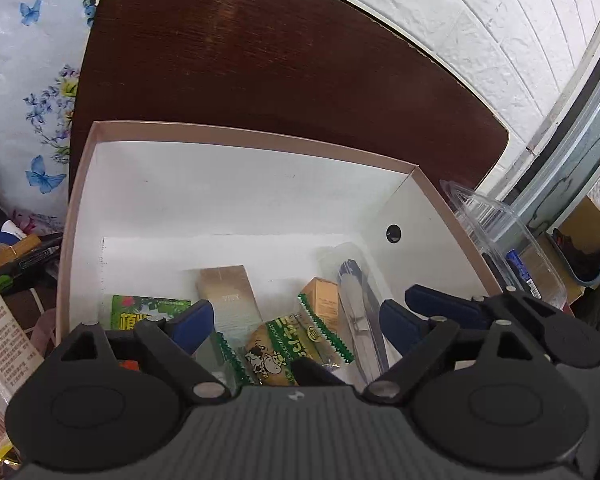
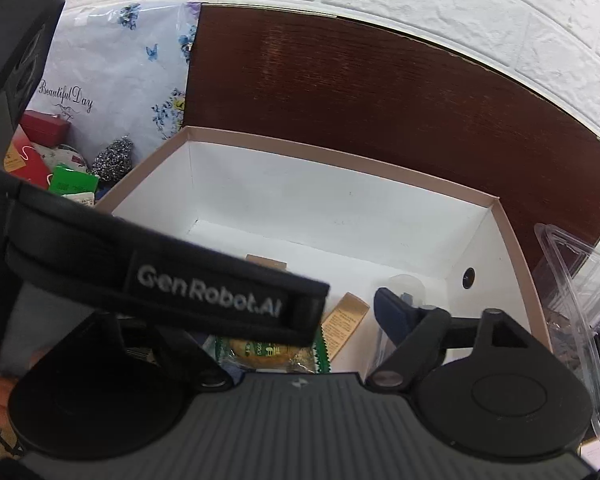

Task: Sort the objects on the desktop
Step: 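Lower the snack packet into the brown box and open the left tool, then withdraw both tools back from the brown box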

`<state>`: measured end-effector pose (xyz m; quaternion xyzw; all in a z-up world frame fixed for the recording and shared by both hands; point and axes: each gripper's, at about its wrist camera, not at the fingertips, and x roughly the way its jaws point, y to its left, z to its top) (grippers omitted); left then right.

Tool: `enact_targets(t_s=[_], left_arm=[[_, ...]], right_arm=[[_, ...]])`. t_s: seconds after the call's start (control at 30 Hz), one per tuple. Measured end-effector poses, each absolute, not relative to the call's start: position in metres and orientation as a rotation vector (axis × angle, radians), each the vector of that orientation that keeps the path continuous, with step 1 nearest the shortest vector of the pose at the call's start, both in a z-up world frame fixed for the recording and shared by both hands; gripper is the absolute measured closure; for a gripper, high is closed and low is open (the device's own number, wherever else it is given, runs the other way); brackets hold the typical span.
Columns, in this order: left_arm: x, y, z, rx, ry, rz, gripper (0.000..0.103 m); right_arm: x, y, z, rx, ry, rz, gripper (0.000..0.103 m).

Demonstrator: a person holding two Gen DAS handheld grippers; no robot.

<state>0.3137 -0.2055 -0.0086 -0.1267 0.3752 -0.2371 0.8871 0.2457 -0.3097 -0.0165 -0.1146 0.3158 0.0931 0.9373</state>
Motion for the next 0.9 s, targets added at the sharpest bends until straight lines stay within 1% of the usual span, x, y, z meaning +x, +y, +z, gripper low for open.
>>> enact_targets(t_s=[0.1, 0.27, 0.33, 0.37, 0.57, 0.63, 0.83, 0.9], left_arm=[[0.309, -0.204, -0.004, -0.267, 0.778, -0.496, 0.01], [0.292, -0.205, 0.009, -0.218, 0.728, -0.509, 0.007], [0.28, -0.205, 0.015, -0.183, 0.697, -0.5, 0.003], [0.274, -0.205, 0.018, -0.17, 0.681, -0.493, 0.003], [0.242, -0.195, 0.026, -0.164, 0.656, -0.485, 0.002], [0.228, -0.19, 0.027, -0.176, 0.642, -0.498, 0.0], [0.166, -0.182, 0.02, -0.134, 0.58, -0.551, 0.0], [0.145, -0.179, 0.015, -0.126, 0.566, -0.546, 0.0]], right_arm=[[0.239, -0.307, -0.016, -0.251, 0.638, 0.19, 0.015], [0.224, -0.302, -0.01, -0.254, 0.618, 0.168, 0.012], [0.217, -0.3, -0.007, -0.246, 0.605, 0.159, 0.008], [0.212, -0.3, -0.005, -0.241, 0.597, 0.156, 0.007], [0.176, -0.294, 0.006, -0.236, 0.547, 0.127, 0.007], [0.161, -0.291, 0.008, -0.233, 0.531, 0.113, 0.007], [0.107, -0.286, 0.011, -0.131, 0.477, 0.082, 0.007], [0.086, -0.281, 0.007, -0.136, 0.464, 0.066, 0.007]])
